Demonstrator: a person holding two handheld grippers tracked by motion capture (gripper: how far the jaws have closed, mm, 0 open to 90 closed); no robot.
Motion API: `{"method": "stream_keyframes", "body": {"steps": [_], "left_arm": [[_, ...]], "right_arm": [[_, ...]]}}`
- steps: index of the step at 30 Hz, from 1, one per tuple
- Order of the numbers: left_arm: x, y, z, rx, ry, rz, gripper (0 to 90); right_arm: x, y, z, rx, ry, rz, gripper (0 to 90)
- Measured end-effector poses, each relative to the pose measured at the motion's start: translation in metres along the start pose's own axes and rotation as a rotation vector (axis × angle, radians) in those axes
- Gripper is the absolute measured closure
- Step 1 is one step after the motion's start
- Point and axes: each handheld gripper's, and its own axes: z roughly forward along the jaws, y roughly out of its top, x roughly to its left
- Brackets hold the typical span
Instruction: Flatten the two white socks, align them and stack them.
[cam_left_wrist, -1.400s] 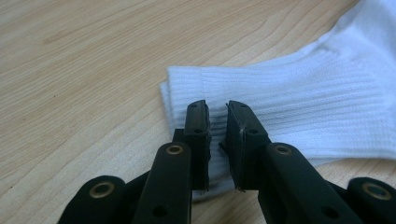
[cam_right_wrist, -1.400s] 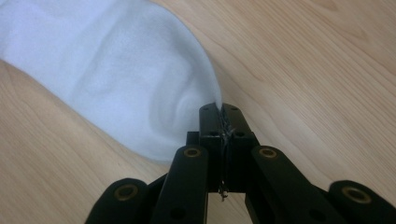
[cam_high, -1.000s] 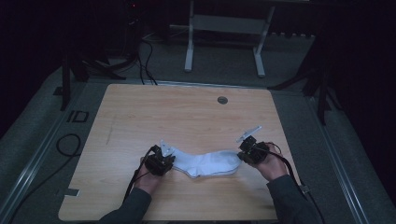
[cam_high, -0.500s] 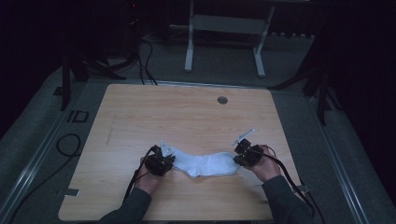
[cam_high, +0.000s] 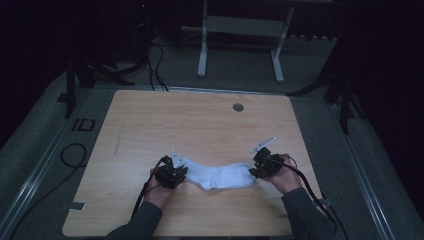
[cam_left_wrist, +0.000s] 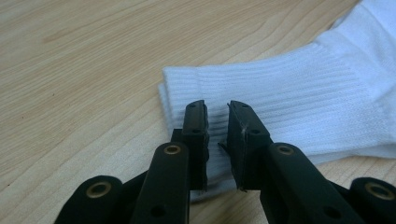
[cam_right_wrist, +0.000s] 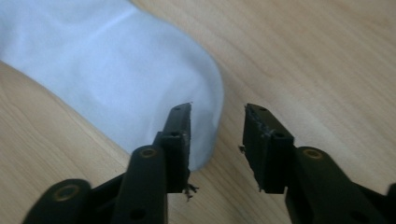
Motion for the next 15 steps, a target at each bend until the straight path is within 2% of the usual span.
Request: {"method": "stream_keyframes", "body": {"steps": [7,15], "left_arm": [[0.002,0.001,-0.003,-0.017,-0.011,-0.015,75.3],[0.01,0.002,-0.012,-0.049,-0.009,-0.05,74.9]], "right_arm": [[-0.008,0.001,-0.014,-0.07,-0.002,0.029,55.0],[-0.016,-0.001,-0.019,-0.087,-0.015,0.064,52.2]]}}
